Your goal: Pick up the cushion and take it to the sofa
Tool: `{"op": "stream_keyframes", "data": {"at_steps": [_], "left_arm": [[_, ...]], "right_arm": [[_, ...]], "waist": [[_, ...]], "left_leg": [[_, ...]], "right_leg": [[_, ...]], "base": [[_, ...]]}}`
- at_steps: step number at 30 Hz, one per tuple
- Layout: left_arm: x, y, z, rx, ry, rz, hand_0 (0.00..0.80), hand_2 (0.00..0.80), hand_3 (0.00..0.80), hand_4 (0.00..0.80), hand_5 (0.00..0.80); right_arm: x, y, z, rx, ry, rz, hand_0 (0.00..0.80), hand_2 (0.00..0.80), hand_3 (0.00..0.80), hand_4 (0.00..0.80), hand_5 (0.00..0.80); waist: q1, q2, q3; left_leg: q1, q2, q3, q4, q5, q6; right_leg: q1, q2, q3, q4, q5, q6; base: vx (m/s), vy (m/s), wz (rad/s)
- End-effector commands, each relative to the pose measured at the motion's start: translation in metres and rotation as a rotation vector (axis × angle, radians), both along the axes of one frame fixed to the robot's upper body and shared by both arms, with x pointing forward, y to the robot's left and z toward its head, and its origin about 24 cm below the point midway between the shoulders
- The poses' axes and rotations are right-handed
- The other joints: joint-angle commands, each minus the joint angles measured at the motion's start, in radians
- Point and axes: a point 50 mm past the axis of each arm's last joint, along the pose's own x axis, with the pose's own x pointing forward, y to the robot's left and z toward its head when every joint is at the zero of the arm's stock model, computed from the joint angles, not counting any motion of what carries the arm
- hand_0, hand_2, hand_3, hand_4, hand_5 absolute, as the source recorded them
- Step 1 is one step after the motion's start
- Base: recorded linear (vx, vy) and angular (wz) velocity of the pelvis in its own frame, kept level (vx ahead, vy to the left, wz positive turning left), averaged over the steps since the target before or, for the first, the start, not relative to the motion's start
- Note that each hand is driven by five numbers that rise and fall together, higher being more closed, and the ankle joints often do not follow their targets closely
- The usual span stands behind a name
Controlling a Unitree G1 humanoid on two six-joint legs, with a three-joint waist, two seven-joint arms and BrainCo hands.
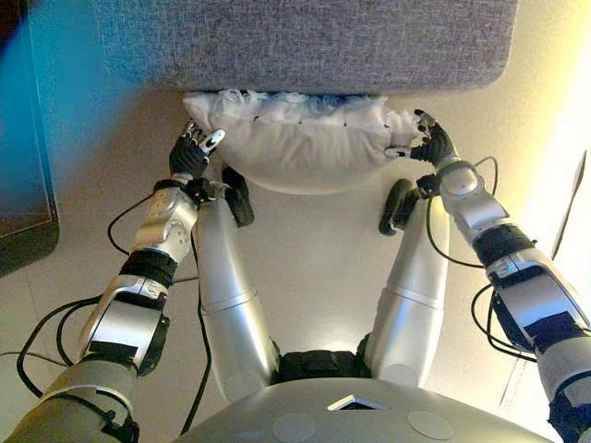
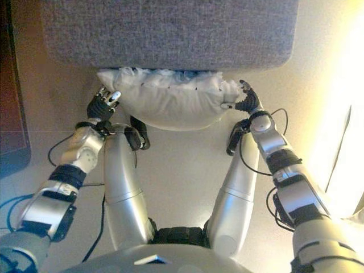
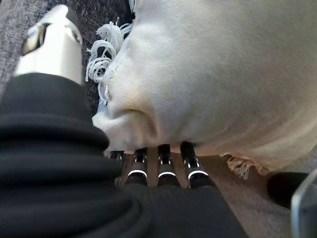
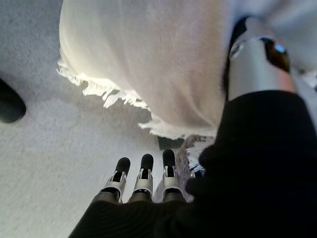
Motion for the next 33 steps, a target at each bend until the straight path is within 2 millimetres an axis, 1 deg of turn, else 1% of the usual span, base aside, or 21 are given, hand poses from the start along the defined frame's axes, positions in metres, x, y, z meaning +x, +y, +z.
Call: {"op": "stream_keyframes", "data": {"at_steps": [1,3,8,9,10,11,12,13,14,15,19,23,28,33], "left_arm": [[0.008,-0.006,0.001,0.032,0.022,-0.035,0.000,0.000,0.000,0.000,0.000],[0.011,-0.004,0.004,0.059,0.030,-0.037,0.000,0.000,0.000,0.000,0.000],[0.018,-0.007,0.012,0.088,0.031,-0.046,0.000,0.000,0.000,0.000,0.000],[0.021,-0.008,0.015,0.101,0.024,-0.049,0.000,0.000,0.000,0.000,0.000],[0.023,-0.009,0.017,0.112,0.016,-0.047,0.000,0.000,0.000,0.000,0.000],[0.024,-0.009,0.019,0.116,0.012,-0.044,0.000,0.000,0.000,0.000,0.000],[0.026,-0.012,0.023,0.120,0.004,-0.040,0.000,0.000,0.000,0.000,0.000],[0.029,-0.014,0.027,0.129,-0.004,-0.041,0.119,0.119,0.119,0.119,0.119],[0.030,-0.015,0.029,0.136,-0.007,-0.043,0.402,0.402,0.402,0.402,0.402],[0.032,-0.017,0.032,0.150,-0.017,-0.052,0.800,0.800,0.800,0.800,0.800],[0.036,-0.023,0.041,0.157,-0.050,-0.070,0.800,0.800,0.800,0.800,0.800],[0.037,-0.031,0.045,0.157,-0.067,-0.074,0.800,0.800,0.800,0.800,0.800],[0.038,-0.036,0.046,0.152,-0.087,-0.094,0.800,0.800,0.800,0.800,0.800],[0.035,-0.040,0.050,0.145,-0.145,-0.122,0.800,0.800,0.800,0.800,0.800]], "right_arm": [[0.002,0.015,0.007,-0.072,0.015,0.155,0.000,0.000,0.000,0.000,0.000],[0.006,0.021,0.010,-0.125,0.036,0.193,0.000,0.000,0.000,0.000,0.000],[0.014,0.030,0.017,-0.179,0.049,0.217,0.000,0.000,0.000,0.000,0.000],[0.016,0.033,0.020,-0.183,0.044,0.213,0.094,0.094,0.094,0.094,0.094],[0.018,0.035,0.023,-0.181,0.041,0.212,0.307,0.307,0.307,0.307,0.307],[0.019,0.035,0.024,-0.181,0.040,0.213,0.427,0.427,0.427,0.427,0.427],[0.020,0.038,0.026,-0.176,0.033,0.213,0.584,0.584,0.584,0.584,0.584],[0.023,0.042,0.031,-0.166,0.020,0.207,0.800,0.800,0.800,0.800,0.800],[0.024,0.044,0.033,-0.162,0.013,0.203,0.800,0.800,0.800,0.800,0.800],[0.026,0.046,0.037,-0.150,0.002,0.197,0.800,0.800,0.800,0.800,0.800],[0.028,0.049,0.043,-0.095,-0.028,0.164,0.800,0.800,0.800,0.800,0.800],[0.028,0.050,0.042,-0.043,-0.033,0.142,0.800,0.800,0.800,0.800,0.800],[0.027,0.047,0.039,-0.031,-0.041,0.119,0.800,0.800,0.800,0.800,0.800],[0.024,0.044,0.037,0.015,-0.080,0.087,0.800,0.800,0.800,0.800,0.800]], "waist": [[-0.015,0.015,-0.026],[-0.013,0.012,-0.027],[-0.011,0.009,-0.024],[-0.011,0.010,-0.022],[-0.011,0.010,-0.021],[-0.011,0.011,-0.020],[-0.011,0.012,-0.019],[-0.011,0.013,-0.016],[-0.011,0.014,-0.014],[-0.011,0.016,-0.011],[-0.012,0.020,-0.001],[-0.014,0.020,0.006],[-0.016,0.019,0.011],[-0.015,0.014,0.005]], "left_leg": [[0.026,0.031,0.032,0.025,-0.099,0.018],[0.022,0.037,0.031,0.031,-0.099,0.014],[0.007,0.045,0.028,0.048,-0.102,0.007],[0.002,0.046,0.027,0.050,-0.103,0.006],[0.000,0.046,0.027,0.050,-0.102,0.005],[-0.001,0.045,0.027,0.049,-0.102,0.005],[-0.003,0.044,0.028,0.048,-0.103,0.004],[-0.007,0.041,0.029,0.047,-0.103,0.003],[-0.010,0.040,0.029,0.047,-0.102,0.003],[-0.017,0.038,0.030,0.048,-0.102,0.003],[-0.031,0.034,0.030,0.052,-0.104,-0.001],[-0.032,0.031,0.034,0.047,-0.105,-0.001],[-0.018,0.034,0.040,0.034,-0.102,-0.002],[0.029,0.038,0.049,-0.015,-0.091,-0.006]], "right_leg": [[-0.018,-0.001,0.007,-0.070,0.089,-0.060],[-0.024,-0.007,0.005,-0.069,0.091,-0.059],[-0.044,-0.010,0.007,-0.058,0.091,-0.060],[-0.049,-0.009,0.007,-0.057,0.090,-0.061],[-0.051,-0.008,0.007,-0.057,0.091,-0.061],[-0.052,-0.007,0.007,-0.058,0.091,-0.061],[-0.053,-0.006,0.008,-0.059,0.091,-0.061],[-0.058,-0.004,0.008,-0.059,0.089,-0.062],[-0.060,-0.004,0.009,-0.058,0.089,-0.062],[-0.065,-0.002,0.010,-0.056,0.088,-0.063],[-0.077,-0.001,0.010,-0.052,0.085,-0.065],[-0.076,-0.003,0.005,-0.057,0.083,-0.064],[-0.060,-0.007,-0.005,-0.066,0.084,-0.064],[-0.014,-0.007,-0.020,-0.103,0.095,-0.059]], "base": [[0.000,0.000,0.00],[0.000,0.000,0.00],[0.003,0.002,-0.03],[0.001,0.004,-0.06],[-0.002,0.005,-0.05],[-0.005,0.004,-0.03],[0.000,0.000,0.00],[0.000,0.000,0.00],[0.000,0.000,0.00],[0.000,0.000,0.00],[-0.004,0.001,0.01],[0.000,0.000,0.00],[0.000,0.000,0.00],[0.000,0.000,0.00]]}}
